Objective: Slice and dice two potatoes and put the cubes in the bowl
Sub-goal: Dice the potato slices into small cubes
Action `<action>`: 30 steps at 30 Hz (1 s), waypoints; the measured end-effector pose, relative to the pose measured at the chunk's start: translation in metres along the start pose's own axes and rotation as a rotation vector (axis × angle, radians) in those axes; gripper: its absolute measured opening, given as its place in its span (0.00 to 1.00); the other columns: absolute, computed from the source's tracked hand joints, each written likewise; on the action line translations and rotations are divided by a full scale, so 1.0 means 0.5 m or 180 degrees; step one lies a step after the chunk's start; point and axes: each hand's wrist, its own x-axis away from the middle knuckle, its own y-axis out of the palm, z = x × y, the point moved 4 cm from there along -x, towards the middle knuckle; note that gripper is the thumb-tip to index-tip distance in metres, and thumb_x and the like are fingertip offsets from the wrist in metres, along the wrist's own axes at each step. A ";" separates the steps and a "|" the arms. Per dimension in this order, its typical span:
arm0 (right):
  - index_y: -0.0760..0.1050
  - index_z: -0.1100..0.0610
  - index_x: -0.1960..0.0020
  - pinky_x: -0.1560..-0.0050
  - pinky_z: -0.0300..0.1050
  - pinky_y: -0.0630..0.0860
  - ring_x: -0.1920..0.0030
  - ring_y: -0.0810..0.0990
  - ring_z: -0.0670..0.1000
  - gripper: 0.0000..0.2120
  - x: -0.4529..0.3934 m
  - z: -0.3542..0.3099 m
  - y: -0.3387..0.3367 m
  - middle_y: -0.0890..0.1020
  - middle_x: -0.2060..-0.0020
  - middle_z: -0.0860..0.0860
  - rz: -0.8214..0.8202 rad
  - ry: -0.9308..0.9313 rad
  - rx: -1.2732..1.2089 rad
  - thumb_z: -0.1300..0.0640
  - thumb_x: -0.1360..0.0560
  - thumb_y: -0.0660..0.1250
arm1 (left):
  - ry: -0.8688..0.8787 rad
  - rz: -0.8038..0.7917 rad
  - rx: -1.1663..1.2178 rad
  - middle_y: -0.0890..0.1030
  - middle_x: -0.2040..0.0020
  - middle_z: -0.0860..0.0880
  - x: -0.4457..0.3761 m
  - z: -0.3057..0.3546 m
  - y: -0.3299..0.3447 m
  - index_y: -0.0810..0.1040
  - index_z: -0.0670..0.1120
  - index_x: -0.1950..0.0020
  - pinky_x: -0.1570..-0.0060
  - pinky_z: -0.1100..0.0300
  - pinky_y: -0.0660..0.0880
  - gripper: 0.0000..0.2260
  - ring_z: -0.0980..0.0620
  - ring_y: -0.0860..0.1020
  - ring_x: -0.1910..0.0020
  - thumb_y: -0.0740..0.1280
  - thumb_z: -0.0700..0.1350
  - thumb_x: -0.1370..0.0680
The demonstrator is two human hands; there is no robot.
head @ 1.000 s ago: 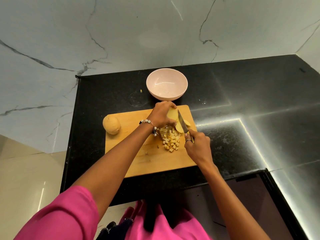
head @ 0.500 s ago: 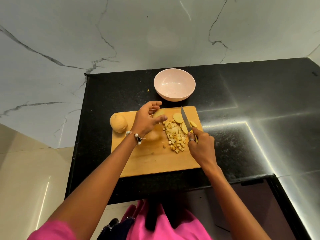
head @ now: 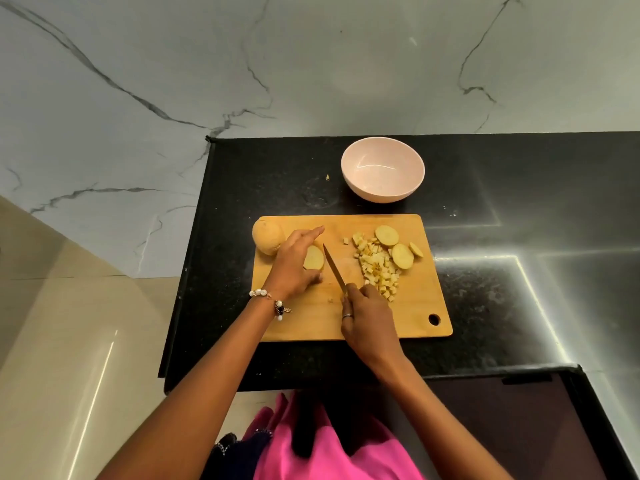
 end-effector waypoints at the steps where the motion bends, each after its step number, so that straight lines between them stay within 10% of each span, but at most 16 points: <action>1: 0.70 0.62 0.34 0.57 0.50 0.71 0.53 0.76 0.64 0.17 -0.002 -0.002 0.008 0.74 0.46 0.62 -0.0002 0.0048 0.0122 0.58 0.20 0.57 | 0.0008 -0.0011 0.0004 0.69 0.32 0.49 0.002 -0.002 -0.001 0.63 0.49 0.26 0.41 0.73 0.58 0.40 0.53 0.67 0.33 0.77 0.38 0.34; 30: 0.73 0.63 0.38 0.68 0.51 0.73 0.62 0.76 0.62 0.15 0.077 0.057 -0.027 0.74 0.51 0.59 0.0275 0.0610 0.0324 0.60 0.23 0.62 | -0.0062 0.0670 0.0308 0.74 0.35 0.46 0.037 -0.014 0.029 0.63 0.43 0.27 0.36 0.60 0.62 0.33 0.50 0.70 0.35 0.72 0.38 0.29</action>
